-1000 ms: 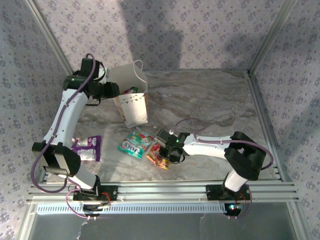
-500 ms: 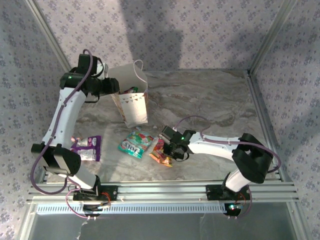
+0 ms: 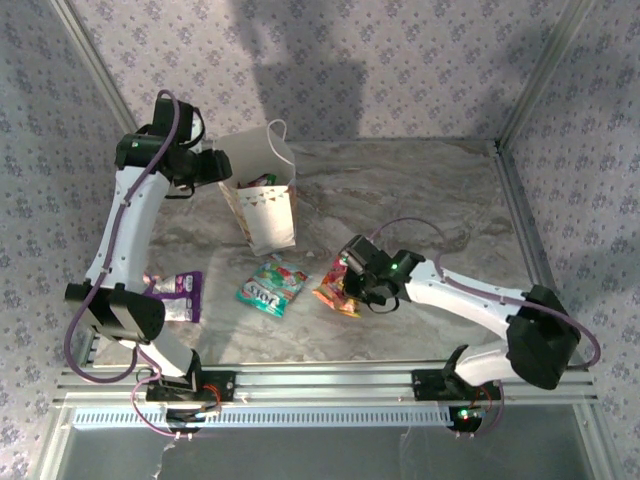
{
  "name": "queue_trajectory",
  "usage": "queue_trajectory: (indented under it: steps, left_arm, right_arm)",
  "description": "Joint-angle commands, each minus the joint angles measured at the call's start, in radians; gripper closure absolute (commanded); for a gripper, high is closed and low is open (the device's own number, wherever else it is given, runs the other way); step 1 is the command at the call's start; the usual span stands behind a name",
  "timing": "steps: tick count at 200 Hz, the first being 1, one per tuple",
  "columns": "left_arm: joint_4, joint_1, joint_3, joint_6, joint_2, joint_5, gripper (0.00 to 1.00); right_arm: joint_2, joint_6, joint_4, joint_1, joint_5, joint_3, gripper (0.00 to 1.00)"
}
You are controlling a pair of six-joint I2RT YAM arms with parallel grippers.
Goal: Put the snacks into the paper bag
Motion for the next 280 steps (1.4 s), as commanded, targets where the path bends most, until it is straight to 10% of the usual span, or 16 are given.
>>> queue_trajectory:
  steps: [1, 280]
  left_arm:
    - [-0.047, -0.004, 0.03, -0.025, -0.066, -0.038, 0.38]
    - [0.133, 0.056, -0.016, -0.133, 0.07, -0.002, 0.51]
  right_arm:
    - [-0.055, -0.07, -0.084, -0.025, 0.054, 0.043, 0.93]
    - [0.008, -0.652, -0.086, -0.086, 0.159, 0.674, 0.97]
